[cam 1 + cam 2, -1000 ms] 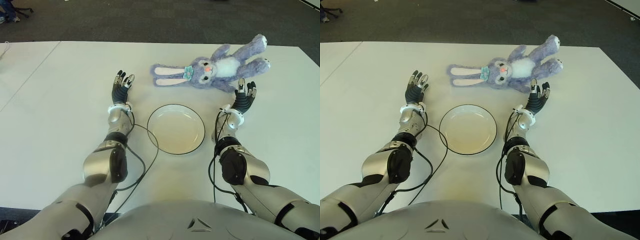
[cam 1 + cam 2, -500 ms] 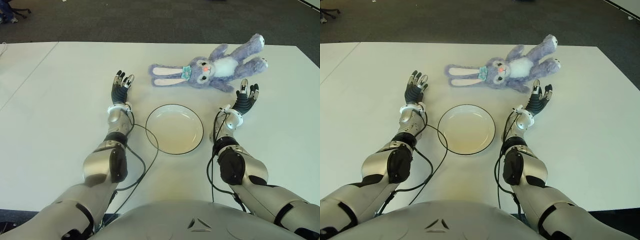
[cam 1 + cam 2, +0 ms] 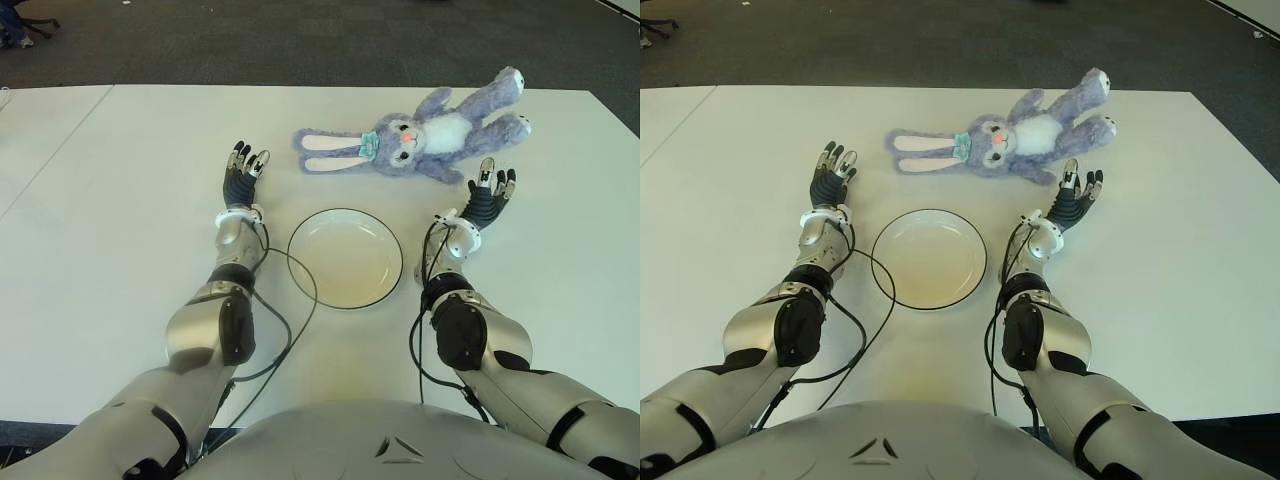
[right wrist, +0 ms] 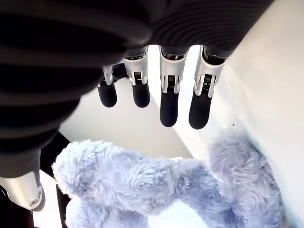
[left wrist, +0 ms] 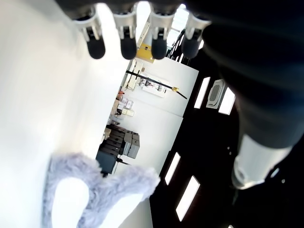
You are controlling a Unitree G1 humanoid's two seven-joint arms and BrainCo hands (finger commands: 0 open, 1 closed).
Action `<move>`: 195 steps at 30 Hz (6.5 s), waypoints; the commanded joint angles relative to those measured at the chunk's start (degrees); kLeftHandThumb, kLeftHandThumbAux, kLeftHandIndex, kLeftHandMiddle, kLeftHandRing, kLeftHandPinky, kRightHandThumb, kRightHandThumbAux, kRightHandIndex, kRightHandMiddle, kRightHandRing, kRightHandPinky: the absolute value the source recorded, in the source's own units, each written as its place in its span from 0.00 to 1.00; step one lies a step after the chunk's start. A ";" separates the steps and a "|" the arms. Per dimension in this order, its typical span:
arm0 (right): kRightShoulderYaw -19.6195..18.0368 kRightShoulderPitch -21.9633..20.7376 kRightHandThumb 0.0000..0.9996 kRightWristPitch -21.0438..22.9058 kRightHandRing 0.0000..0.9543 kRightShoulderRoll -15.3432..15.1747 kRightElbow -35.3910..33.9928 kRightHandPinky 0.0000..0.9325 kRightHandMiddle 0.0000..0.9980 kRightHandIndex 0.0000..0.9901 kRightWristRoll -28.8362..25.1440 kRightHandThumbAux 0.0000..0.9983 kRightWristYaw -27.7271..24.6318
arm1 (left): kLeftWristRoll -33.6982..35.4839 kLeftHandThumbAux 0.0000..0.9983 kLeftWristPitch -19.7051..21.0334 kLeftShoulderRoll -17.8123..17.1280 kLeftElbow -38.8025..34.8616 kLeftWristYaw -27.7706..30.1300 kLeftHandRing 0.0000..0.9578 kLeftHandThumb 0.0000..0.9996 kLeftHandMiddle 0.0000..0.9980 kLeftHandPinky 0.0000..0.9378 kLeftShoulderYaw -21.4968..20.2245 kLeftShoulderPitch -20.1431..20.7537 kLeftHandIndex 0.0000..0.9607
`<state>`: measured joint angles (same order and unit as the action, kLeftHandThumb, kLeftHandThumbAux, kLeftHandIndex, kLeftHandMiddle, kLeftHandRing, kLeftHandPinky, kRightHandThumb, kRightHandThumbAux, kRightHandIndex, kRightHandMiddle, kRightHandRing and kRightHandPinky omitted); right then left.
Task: Put the doll into the plate.
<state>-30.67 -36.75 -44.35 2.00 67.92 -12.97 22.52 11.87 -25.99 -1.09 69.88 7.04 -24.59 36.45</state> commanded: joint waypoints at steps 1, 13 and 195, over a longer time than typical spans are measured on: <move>-0.33 9.33 0.21 5.04 0.17 2.64 7.95 0.25 0.10 0.07 -0.01 0.59 0.16 | 0.68 0.72 9.00 3.13 7.29 -1.13 0.00 0.01 0.00 0.00 -0.98 -10.20 0.00; -0.14 4.07 0.21 4.29 0.17 1.78 7.96 0.23 0.12 0.09 0.84 0.61 1.24 | 0.78 0.72 9.16 2.99 7.28 -1.32 0.00 0.02 0.00 0.00 -1.10 -10.29 0.00; 75.27 -21.11 0.18 33.61 0.00 -42.79 10.34 0.00 0.00 0.00 69.96 0.57 -6.60 | 1.02 0.64 7.38 4.08 7.45 0.66 0.00 0.00 0.00 0.00 -2.73 -10.91 0.00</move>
<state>43.49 -57.56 -10.16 -41.71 78.22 55.56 16.99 12.04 -25.84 -0.64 69.84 7.96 -26.17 37.11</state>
